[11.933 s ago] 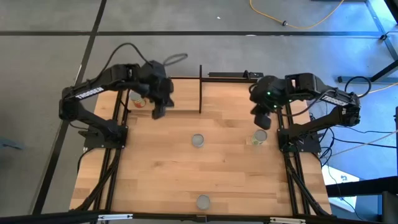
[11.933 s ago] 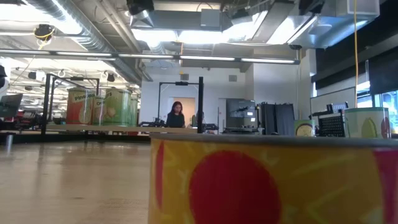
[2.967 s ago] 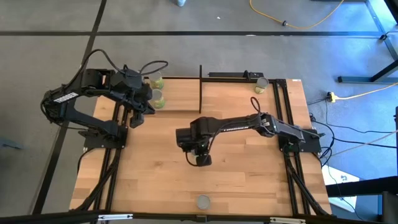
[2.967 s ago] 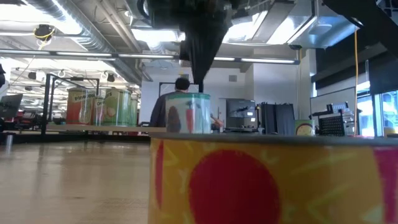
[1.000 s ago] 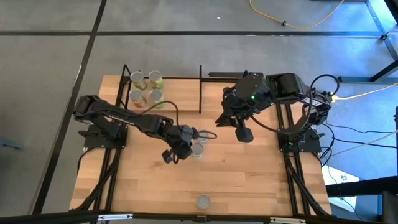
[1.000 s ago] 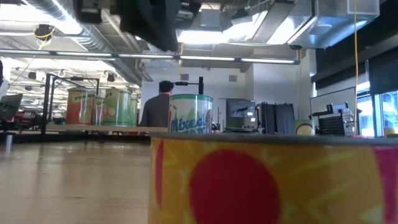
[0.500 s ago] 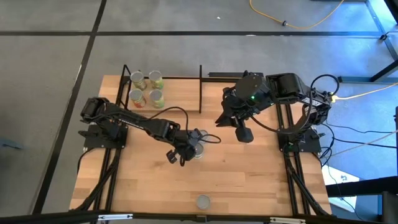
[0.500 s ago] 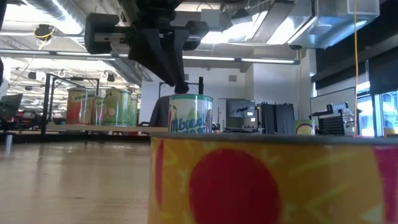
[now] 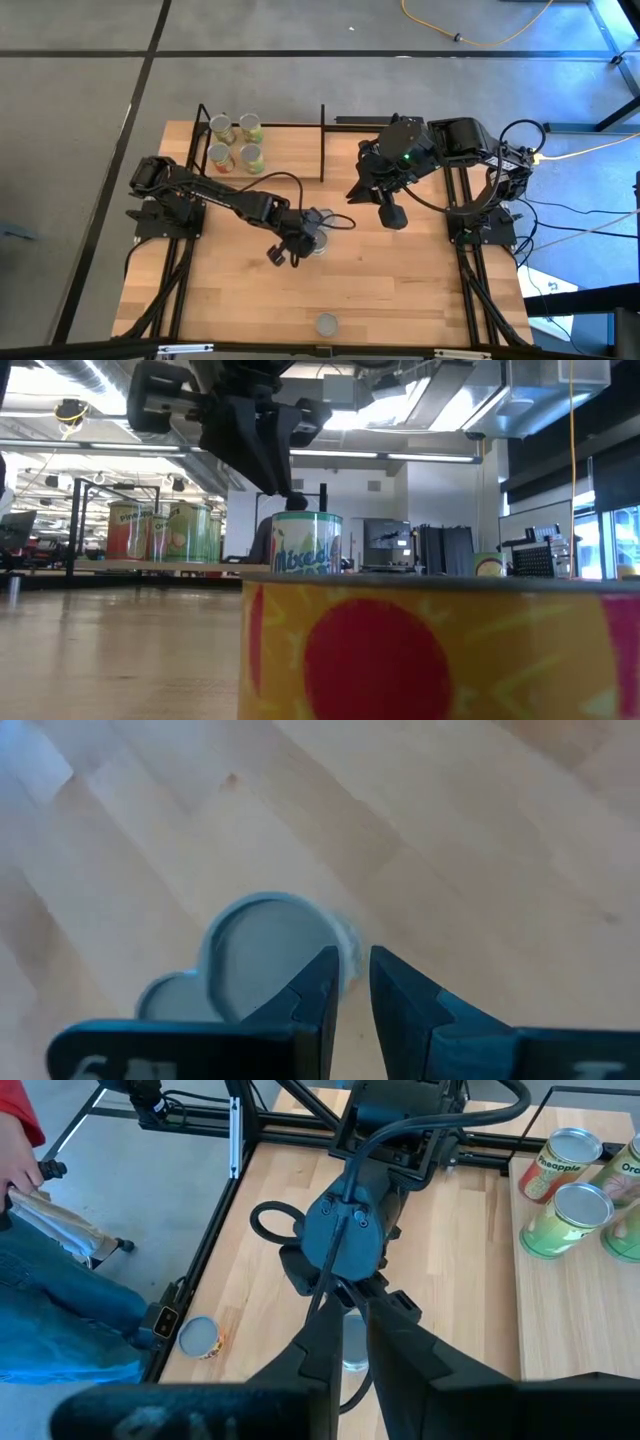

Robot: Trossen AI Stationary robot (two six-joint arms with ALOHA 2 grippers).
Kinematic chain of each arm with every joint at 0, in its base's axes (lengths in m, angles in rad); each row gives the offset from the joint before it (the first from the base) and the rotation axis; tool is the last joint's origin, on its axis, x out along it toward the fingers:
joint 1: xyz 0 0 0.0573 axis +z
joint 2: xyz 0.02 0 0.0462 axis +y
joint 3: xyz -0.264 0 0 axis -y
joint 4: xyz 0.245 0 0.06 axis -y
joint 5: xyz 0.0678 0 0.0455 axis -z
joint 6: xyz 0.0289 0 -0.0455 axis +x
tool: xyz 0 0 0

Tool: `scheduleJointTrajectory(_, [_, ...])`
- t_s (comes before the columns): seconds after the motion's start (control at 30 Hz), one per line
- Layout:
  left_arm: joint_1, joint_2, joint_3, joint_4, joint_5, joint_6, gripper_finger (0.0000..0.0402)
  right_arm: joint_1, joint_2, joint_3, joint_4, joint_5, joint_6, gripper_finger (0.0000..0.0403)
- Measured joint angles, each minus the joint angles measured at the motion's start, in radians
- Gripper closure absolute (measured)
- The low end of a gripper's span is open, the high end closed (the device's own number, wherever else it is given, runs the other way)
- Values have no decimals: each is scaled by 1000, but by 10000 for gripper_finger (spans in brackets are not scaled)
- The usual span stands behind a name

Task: Pick and place cans onto a shelf
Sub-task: Put the canned mixed vegetables on the shelf

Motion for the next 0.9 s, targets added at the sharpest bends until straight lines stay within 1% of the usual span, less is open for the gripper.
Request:
scheduleJointTrajectory(0.23, [0, 1, 0, -1, 5, -17, 346, 0, 0, 0, 0, 0, 0, 350])
scheduleJointTrajectory(0.3, [0, 23, 2, 6, 5, -17, 346, 0, 0, 0, 0, 0, 0, 350])
scheduleJointTrajectory(0.37, [0, 31, -1, -5, -5, -22, 346, 0, 0, 0, 0, 0, 0, 350])
scheduleJointTrajectory(0.47, [-1, 55, 1, 24, -24, -17, 347, 0, 0, 0, -1, 1, 1, 350])
scheduleJointTrajectory(0.83, [4, 65, 0, 16, -25, -9, 347, 0, 1, -1, -5, 1, 0, 350])
scheduleJointTrajectory(0.9, [4, 71, 1, 20, -44, -9, 347, 0, 1, -1, -5, 1, 0, 350])
